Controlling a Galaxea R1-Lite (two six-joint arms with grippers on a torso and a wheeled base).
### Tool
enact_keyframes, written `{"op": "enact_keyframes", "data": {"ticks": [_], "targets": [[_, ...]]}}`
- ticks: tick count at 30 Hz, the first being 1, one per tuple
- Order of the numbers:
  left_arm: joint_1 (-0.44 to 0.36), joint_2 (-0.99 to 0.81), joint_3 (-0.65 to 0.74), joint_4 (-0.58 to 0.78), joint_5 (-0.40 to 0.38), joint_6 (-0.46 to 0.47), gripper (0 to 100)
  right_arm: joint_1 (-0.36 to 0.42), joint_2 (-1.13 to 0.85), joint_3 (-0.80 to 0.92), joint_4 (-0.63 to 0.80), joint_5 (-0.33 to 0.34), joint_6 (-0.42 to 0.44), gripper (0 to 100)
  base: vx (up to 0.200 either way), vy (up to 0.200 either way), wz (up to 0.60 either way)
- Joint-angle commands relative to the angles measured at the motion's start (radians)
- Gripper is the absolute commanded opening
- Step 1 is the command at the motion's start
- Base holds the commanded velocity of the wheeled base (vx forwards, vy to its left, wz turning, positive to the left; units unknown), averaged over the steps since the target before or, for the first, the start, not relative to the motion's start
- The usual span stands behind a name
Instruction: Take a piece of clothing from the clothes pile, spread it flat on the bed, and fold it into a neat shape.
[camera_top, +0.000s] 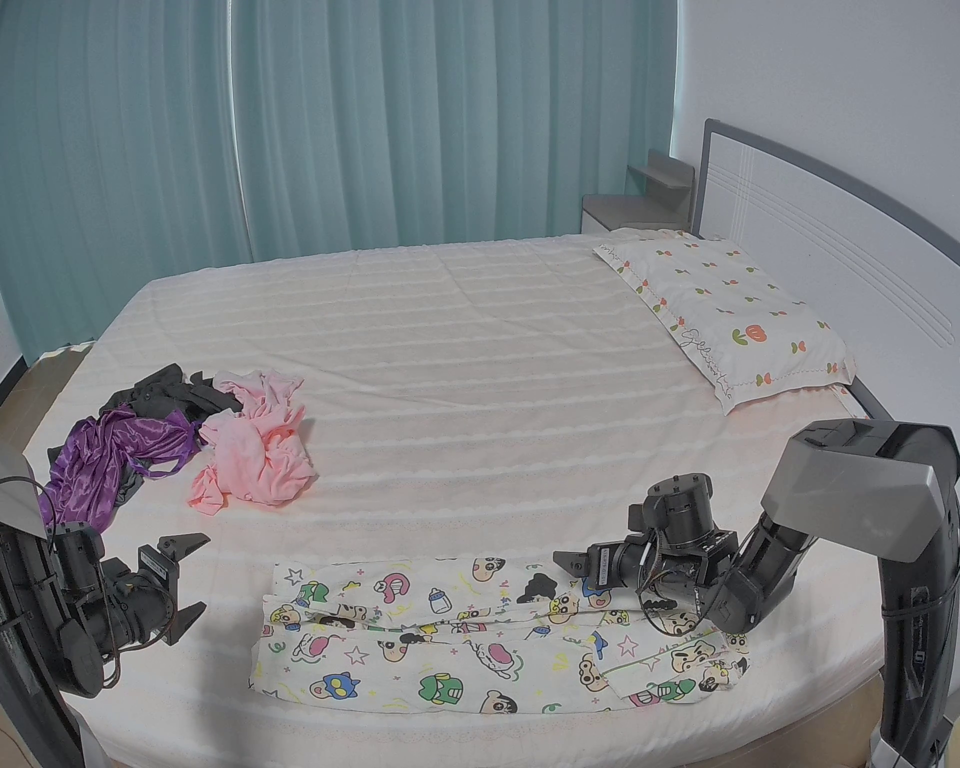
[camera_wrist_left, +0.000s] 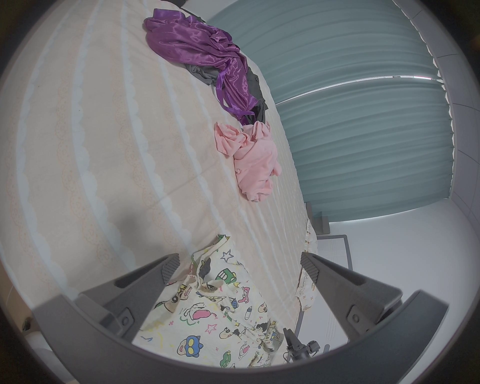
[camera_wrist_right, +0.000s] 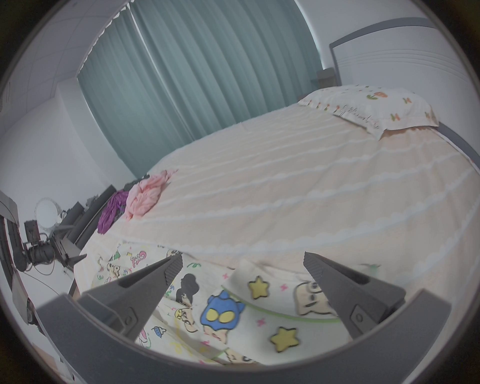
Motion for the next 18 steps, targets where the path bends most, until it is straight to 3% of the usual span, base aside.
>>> {"op": "enact_keyframes", "data": {"ticks": [1, 18], "targets": [[0.001, 0.002, 0.018, -0.017, 0.0, 0.0, 100, 0.005, 0.025, -0.004, -0.001, 0.0, 0.0, 0, 0.0, 0.0, 0.0], [0.001, 0.002, 0.018, -0.017, 0.0, 0.001, 100, 0.033, -0.03, 0.052, -0.013, -0.033, -0.002, 0, 0.0, 0.0, 0.0]]}}
